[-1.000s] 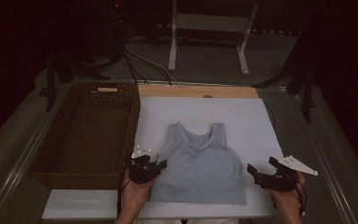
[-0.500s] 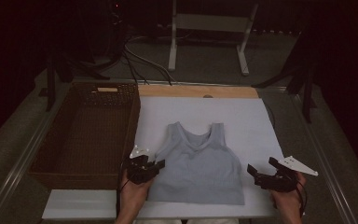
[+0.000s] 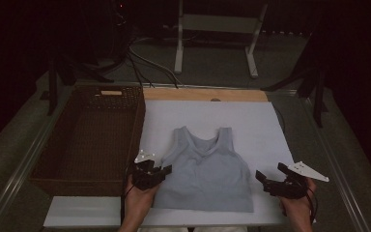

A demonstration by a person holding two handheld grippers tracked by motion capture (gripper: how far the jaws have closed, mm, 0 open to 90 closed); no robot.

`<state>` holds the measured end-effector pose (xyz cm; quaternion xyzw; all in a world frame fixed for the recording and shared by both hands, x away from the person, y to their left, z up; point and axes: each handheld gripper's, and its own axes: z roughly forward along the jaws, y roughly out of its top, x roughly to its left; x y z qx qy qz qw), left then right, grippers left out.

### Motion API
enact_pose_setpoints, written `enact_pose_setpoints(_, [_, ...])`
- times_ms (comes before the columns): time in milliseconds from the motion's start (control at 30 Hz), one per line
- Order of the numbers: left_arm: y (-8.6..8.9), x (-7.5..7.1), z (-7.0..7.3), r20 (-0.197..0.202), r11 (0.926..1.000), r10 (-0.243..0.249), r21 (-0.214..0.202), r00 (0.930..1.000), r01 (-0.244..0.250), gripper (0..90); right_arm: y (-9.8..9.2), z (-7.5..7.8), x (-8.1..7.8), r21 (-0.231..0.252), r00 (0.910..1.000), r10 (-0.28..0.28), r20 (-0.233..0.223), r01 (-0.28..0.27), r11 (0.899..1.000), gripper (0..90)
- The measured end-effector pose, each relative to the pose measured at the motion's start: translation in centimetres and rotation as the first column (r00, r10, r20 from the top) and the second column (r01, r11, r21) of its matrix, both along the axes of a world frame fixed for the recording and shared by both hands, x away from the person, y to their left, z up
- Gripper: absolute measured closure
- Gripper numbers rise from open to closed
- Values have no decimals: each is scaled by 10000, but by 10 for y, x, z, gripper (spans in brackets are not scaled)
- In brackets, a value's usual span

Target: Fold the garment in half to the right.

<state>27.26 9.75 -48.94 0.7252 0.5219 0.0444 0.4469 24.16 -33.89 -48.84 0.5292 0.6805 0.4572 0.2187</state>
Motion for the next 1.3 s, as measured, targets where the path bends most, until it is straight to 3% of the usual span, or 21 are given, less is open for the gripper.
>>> enact_pose_setpoints(433, [-6,5,6,-129,9992,-312,255,9994,315,841,1,1,-1,69,10000,11,28,-11,10000,0])
enact_pose_setpoints(733, [-15,8,16,-55,9944,-571,887,9984,574,841,0,1,-1,115,10000,7,50,-8,9999,0])
enact_pose_setpoints(1300, [-30,13,28,42,9928,-891,802,9960,884,840,-1,1,-1,158,10000,-20,56,19,9999,0])
